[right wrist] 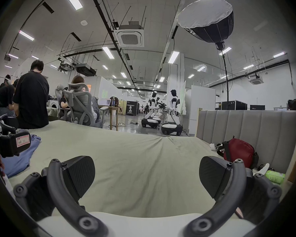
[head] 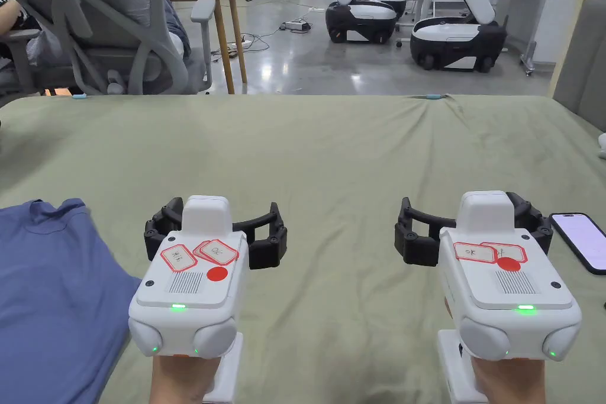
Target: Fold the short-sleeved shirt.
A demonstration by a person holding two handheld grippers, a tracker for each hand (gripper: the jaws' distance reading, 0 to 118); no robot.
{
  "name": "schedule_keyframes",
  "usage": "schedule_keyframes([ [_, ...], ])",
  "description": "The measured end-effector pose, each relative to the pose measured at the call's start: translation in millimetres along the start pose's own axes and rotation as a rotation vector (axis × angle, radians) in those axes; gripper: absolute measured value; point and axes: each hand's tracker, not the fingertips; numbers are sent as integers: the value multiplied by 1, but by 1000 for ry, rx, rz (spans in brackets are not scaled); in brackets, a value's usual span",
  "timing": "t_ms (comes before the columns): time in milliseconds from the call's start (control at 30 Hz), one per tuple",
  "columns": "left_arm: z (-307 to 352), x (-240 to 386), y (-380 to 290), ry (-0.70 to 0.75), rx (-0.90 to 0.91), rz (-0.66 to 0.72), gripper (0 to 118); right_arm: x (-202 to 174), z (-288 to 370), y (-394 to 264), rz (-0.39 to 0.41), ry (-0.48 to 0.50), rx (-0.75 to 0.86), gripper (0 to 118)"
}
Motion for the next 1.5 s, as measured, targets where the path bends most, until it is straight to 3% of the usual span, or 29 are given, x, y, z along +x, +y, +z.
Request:
schedule_keyframes([
  [600,-2,4,0,2,-12,-36,114,3,0,1,5,13,0,117],
  [633,-1,4,0,0,-15,-35,103,3,0,1,3,14,5,108],
  [667,-1,4,1,-10,-19,-34,72,3,1,2,9,9,6,81],
  [700,0,4,1,-9,-18,-36,31,3,1,2,18,2,6,39],
  [733,0,5,0,-4,-16,-46,0,3,1,2,26,-3,4,0],
  [800,-3,6,-1,69,-21,-82,0,3,-1,0,29,-22,-1,0],
  [900,2,6,-5,15,-20,-55,0,14,4,-6,-8,-3,-17,0],
  [1000,5,0,-5,59,-14,-45,0,6,7,-5,21,-15,-18,0],
  [1100,15,-24,-4,87,-15,-30,0,-17,3,3,-13,38,-2,0],
  [1200,33,-61,-3,189,-7,-28,0,-64,-6,13,-2,127,18,0],
  [1333,74,-128,-4,355,-24,-25,1,-148,-8,26,-25,336,41,0],
  [1500,125,-198,-7,562,-44,-13,1,-241,12,34,5,546,61,0],
])
